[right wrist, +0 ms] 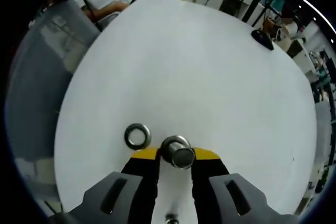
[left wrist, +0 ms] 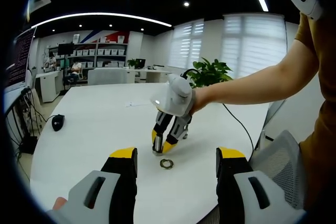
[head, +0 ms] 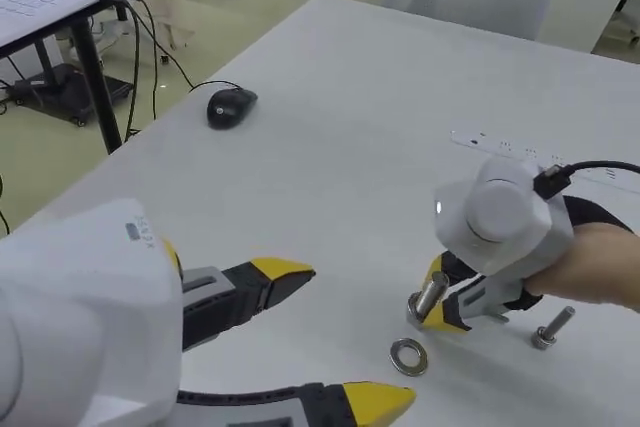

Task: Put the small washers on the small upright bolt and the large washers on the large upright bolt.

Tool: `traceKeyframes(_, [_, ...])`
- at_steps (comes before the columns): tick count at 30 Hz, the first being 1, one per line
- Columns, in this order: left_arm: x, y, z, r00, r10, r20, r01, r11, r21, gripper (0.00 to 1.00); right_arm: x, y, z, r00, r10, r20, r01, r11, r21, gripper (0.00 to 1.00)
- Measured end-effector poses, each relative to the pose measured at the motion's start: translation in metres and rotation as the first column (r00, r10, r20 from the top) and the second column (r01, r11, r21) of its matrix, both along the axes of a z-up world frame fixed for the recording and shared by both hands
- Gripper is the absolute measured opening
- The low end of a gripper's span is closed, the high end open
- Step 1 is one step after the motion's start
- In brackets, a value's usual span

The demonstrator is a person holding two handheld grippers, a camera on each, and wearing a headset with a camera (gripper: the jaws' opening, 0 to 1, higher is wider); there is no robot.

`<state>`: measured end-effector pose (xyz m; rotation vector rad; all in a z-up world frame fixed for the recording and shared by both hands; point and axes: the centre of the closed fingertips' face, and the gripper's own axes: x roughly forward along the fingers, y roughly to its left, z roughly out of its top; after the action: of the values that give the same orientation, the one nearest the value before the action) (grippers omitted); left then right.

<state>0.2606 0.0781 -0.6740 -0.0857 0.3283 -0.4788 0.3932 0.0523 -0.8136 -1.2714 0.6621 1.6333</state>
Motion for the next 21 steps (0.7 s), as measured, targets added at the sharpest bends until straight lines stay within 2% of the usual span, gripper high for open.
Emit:
traceKeyframes(5, [0.0,0.0,0.0,1.0,0.002,0.001,-0.002,1.0,0.002,0.6,0.0,-0.004,-0.004,1.0,0.0,0.005,0.0,1.0,-0.003,0.24])
traceKeyframes(14, [0.0,-0.001,0.002,1.0,-0.004,0.006,0.004,1.0,0.009,0.6,0.004,-0.015,0.01,0.999,-0.05,0.004,0.05,0.998,0.027,0.26])
traceKeyframes(19, [-0.001,-0.003,0.005,1.0,-0.008,0.012,0.008,1.0,0.014,0.6,-0.001,-0.027,0.016,0.997,-0.082,0.0,0.082,0.995,0.048,0.25])
traceKeyframes(21, [-0.001,-0.004,0.007,1.0,-0.01,0.019,0.01,1.0,0.014,0.6,-0.003,-0.031,0.016,0.996,-0.093,-0.007,0.093,0.995,0.041,0.25])
